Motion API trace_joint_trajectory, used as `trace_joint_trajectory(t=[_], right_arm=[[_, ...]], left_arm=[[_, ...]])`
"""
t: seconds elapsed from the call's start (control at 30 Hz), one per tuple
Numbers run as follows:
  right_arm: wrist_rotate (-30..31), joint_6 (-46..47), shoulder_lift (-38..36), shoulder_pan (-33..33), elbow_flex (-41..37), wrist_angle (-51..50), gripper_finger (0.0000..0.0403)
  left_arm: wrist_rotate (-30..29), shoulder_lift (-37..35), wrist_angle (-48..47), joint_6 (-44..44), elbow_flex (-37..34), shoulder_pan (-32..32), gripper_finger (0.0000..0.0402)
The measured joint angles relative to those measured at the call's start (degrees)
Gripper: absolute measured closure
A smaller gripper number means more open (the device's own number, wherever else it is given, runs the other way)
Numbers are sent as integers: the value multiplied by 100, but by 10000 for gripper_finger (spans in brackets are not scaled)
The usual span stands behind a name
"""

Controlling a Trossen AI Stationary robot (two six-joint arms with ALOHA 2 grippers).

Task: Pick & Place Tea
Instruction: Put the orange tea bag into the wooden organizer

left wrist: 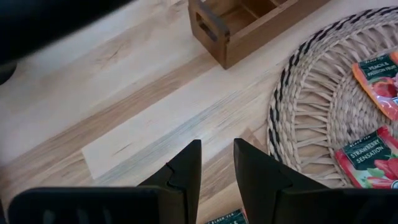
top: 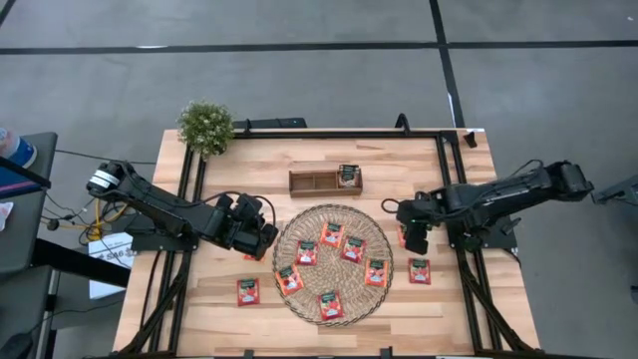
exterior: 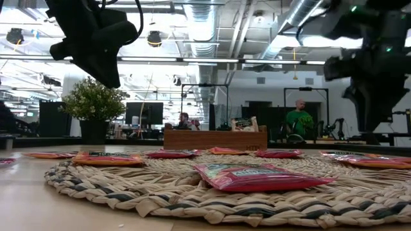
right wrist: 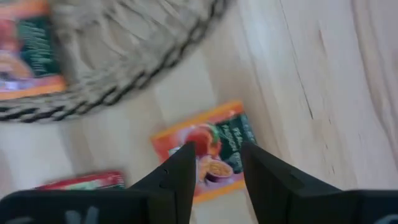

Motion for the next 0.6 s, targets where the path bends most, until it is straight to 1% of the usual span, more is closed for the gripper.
trace_joint_trajectory(t=[0.37,0.47,0.6], right_arm=[[-217,-137,873,-713,0,-26,204],[-215,-143,1065,-861,0,-49,193],[-221,-150,1347,-973,2,-45,192]], left_arm=[[-2,0,-1,5,0,0,314],[-20,0,-4,6,0,0,314],[-20,0,-1,138,0,0,314]])
